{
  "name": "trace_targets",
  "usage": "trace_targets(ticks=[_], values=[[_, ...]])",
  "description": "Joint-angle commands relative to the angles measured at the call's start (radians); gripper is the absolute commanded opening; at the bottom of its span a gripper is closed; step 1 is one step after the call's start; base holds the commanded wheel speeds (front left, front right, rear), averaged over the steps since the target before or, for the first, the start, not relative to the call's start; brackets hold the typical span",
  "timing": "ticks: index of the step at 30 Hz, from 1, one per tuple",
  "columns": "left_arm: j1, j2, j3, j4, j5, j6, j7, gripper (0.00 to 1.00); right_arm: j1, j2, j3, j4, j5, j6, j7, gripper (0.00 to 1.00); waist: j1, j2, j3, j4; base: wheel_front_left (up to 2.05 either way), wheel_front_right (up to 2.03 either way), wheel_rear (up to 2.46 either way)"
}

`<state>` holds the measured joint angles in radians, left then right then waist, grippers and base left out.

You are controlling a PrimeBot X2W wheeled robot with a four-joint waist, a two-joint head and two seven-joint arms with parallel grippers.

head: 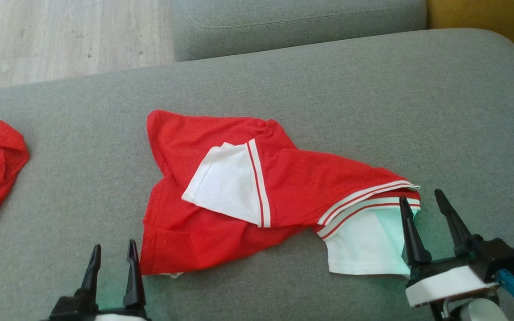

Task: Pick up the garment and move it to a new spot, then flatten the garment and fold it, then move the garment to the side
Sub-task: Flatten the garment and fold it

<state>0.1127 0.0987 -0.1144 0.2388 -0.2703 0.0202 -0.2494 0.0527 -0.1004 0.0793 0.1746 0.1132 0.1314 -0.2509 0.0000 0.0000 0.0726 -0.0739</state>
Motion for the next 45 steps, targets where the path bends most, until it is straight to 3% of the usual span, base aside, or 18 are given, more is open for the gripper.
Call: trace_targets(ticks=[1, 8, 17, 45], values=[[-0.034, -0.008, 0.046, -0.021, 0.015, -0.012, -0.012, 1.00, -0.026, -0.004, 0.026, -0.027, -0.002, -0.001, -0.011, 1.00, 0.0000, 0.0000, 0.000, -0.003, 0.00, 0.00, 0.00], [-0.047, -0.029, 0.073, -0.014, 0.051, -0.063, -0.012, 1.00, -0.035, -0.009, 0.036, -0.030, 0.002, -0.001, -0.011, 1.00, 0.0000, 0.0000, 0.004, -0.021, 0.00, 0.00, 0.00], [-0.052, -0.042, 0.093, -0.001, 0.075, -0.089, -0.012, 1.00, -0.039, -0.007, 0.044, -0.032, 0.003, -0.001, -0.011, 1.00, 0.0000, 0.0000, 0.000, -0.037, 0.00, 0.00, 0.00], [-0.019, -0.048, 0.069, -0.014, 0.071, -0.086, -0.012, 1.00, -0.016, -0.016, 0.062, -0.012, 0.004, -0.001, -0.011, 1.00, 0.0000, 0.0000, -0.050, 0.015, 0.00, 0.00, 0.00]])
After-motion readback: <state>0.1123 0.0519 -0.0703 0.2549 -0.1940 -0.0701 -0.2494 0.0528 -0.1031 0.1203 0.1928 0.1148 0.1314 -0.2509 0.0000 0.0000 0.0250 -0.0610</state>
